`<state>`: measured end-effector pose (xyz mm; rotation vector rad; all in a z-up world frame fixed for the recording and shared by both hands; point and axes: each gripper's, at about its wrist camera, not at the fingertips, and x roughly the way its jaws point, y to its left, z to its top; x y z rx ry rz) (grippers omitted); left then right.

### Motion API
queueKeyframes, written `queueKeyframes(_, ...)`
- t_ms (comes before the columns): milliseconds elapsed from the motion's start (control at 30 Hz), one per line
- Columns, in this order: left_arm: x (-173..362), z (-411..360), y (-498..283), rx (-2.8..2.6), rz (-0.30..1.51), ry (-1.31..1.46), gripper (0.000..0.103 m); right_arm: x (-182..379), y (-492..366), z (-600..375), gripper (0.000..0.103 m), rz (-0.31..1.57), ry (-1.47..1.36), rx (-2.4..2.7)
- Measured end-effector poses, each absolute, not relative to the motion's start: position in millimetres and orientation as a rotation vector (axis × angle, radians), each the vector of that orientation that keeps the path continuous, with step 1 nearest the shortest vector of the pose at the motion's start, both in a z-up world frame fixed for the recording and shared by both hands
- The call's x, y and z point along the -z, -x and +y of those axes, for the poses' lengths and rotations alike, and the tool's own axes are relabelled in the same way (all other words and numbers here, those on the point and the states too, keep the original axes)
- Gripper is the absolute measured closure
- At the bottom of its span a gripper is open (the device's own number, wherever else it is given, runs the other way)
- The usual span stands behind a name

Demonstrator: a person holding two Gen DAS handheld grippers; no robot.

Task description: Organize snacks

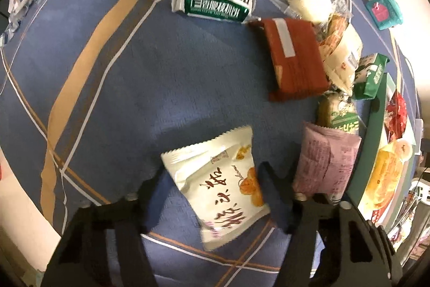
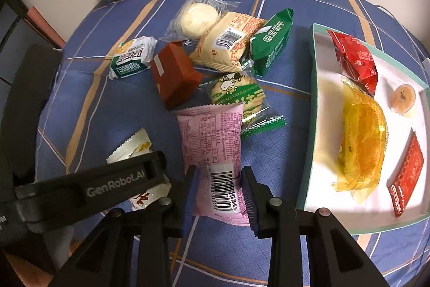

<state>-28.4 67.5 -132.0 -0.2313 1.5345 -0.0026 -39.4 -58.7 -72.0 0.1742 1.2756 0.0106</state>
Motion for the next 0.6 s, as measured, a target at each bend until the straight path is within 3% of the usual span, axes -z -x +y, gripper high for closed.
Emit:
queueKeyframes(167,113.0,66.0,12.3,0.002,1.515,0.218,0.046,72.6,37.2,-57.6,0.066,1.280,-0.180,-0.007)
queueKeyframes(300,102.4,83.3,-0.1,-0.020,1.507,0.229,0.046,76.1,33.1,-56.5,0.053,1.288,-0.189,-0.008)
queueKeyframes(600,95.4,103.5,-14.3,-0.051,1.501,0.236,0.045,88.2,25.5,-38.3,0.052,1.313,-0.130,-0.026)
